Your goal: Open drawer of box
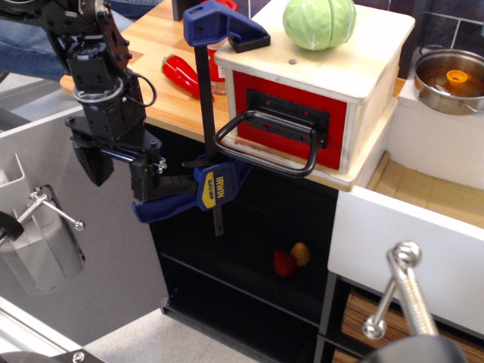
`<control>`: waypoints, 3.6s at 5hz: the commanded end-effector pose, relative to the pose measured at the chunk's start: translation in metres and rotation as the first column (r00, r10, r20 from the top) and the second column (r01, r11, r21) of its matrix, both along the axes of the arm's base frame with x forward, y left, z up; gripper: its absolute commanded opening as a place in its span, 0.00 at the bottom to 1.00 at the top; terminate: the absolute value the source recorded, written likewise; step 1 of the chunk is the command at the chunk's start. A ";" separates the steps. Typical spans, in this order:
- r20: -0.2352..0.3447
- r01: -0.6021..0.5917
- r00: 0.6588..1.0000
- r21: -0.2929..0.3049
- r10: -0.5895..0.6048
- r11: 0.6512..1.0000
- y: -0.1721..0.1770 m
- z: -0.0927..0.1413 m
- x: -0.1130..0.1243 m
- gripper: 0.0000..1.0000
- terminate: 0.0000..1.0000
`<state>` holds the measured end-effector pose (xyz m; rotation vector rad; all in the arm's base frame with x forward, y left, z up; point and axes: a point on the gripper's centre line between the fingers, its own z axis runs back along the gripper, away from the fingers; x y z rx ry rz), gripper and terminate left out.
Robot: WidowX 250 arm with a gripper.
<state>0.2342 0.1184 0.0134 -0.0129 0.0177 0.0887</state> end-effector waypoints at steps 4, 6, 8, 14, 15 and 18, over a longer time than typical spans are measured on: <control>0.096 -0.075 0.991 -0.160 0.091 0.984 -0.062 0.068 0.020 1.00 0.00; 0.147 -0.062 0.985 -0.153 0.085 0.986 -0.097 0.078 0.048 1.00 0.00; 0.144 -0.067 0.986 -0.100 0.081 0.993 -0.111 0.056 0.069 1.00 0.00; 0.052 -0.026 0.998 0.012 0.025 1.000 -0.120 0.004 0.037 1.00 0.00; 0.013 0.009 1.000 0.007 -0.009 1.000 -0.117 -0.001 0.019 1.00 0.00; -0.162 0.054 0.985 -0.064 -0.064 0.997 -0.108 -0.010 -0.032 1.00 0.00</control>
